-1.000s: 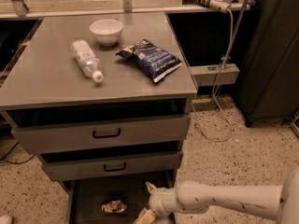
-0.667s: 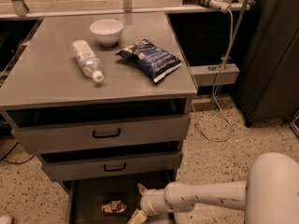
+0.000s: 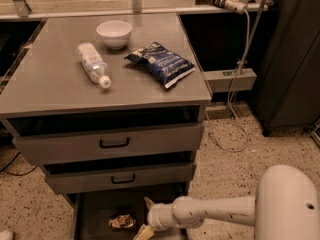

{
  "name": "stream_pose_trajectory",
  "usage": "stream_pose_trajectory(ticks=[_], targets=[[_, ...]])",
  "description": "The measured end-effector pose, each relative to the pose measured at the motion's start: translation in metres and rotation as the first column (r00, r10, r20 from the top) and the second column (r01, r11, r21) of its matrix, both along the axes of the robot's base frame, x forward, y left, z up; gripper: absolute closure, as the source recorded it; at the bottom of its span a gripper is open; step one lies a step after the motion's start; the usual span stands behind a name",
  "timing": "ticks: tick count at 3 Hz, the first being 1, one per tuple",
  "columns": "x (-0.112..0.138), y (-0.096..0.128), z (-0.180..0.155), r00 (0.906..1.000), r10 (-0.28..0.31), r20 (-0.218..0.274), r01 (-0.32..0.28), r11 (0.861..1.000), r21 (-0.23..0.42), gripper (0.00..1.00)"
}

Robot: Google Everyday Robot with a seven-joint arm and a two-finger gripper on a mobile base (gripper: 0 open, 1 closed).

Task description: Pick orange can from bottom drawer and place on counter

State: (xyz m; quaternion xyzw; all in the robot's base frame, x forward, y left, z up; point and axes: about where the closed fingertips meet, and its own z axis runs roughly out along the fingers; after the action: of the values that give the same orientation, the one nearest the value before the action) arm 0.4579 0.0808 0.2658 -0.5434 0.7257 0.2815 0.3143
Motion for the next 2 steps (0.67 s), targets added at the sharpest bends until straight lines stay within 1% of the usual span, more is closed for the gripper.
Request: stream_pose_trajectory(ticks=[1,2], targets=[[0.0185,0.0279,-0.0506,1.0,0.009,-0.005,-0.008,0.999,0.038,0.0],[0.0136,0.0367,-0.0587,0.9997,0.019,-0.011,-0.019,0.999,0.035,0.0]])
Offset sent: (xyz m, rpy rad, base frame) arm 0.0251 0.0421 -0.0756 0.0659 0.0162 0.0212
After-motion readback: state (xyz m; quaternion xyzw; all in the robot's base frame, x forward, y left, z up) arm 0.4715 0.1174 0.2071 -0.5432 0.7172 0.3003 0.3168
